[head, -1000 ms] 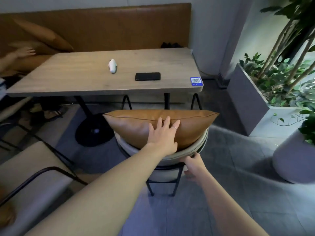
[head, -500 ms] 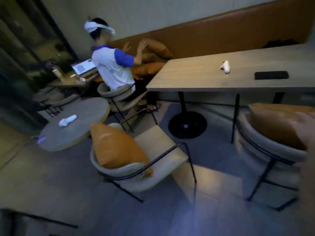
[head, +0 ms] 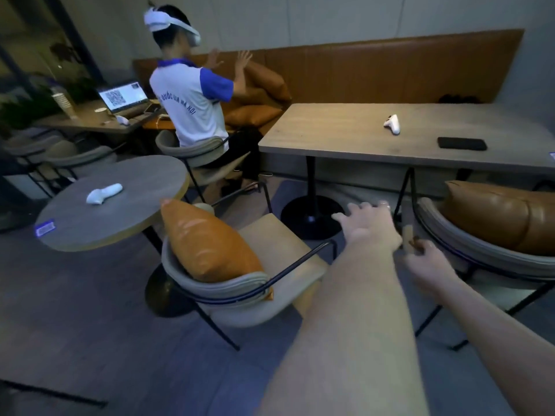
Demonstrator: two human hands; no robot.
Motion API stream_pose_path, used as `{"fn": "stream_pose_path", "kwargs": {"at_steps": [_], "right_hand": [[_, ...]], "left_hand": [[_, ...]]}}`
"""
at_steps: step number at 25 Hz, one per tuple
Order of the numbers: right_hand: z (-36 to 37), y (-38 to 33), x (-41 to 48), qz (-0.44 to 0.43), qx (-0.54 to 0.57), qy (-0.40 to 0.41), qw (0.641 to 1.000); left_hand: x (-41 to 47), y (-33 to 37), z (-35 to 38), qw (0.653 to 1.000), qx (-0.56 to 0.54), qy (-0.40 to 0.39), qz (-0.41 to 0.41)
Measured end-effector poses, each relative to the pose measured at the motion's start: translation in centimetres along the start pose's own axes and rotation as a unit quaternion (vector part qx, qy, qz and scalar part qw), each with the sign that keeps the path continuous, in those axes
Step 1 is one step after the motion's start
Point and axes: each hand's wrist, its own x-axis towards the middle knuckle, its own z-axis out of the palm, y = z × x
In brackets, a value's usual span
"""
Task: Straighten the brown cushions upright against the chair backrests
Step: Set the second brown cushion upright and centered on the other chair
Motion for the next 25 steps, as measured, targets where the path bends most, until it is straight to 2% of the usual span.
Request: {"fn": "stream_pose_path", "kwargs": {"at_steps": [3, 7, 11, 14, 18, 22, 25], "right_hand": [[4.8, -4.4, -0.9, -0.077, -0.008, -0.010, 0.997], [9.3, -8.0, -0.3, -0.133, 0.000, -0.032, 0.991], [13.2, -11.0, 1.3, -0.133, 0.048, -0.053, 0.989], [16.4, -12.3, 3.1, -0.094, 0.070, -0.079, 0.990], [22.1, -13.3, 5.3, -0.023, 0.085, -0.100, 0.991], [27.8, -12.6, 5.9, 0.058, 0.068, -0.088, 0.992], [31.4, -11.6, 4.8, 0.163, 0.022, -0.069, 0.984]], "left_hand": [[0.3, -6.4, 0.6, 0.999, 0.001, 0.020, -0.036], [0.6, -12.5, 0.1, 0.998, -0.024, 0.053, -0.034], [1.2, -18.2, -0.9, 0.997, -0.021, 0.069, -0.035], [2.2, -24.0, -0.7, 0.995, -0.015, 0.057, -0.076], [4.3, -32.3, -0.8, 0.980, -0.074, 0.070, -0.169], [5.1, -39.9, -1.3, 0.931, -0.143, 0.165, -0.292], [5.0, -46.7, -1.1, 0.881, -0.196, 0.192, -0.385]]}}
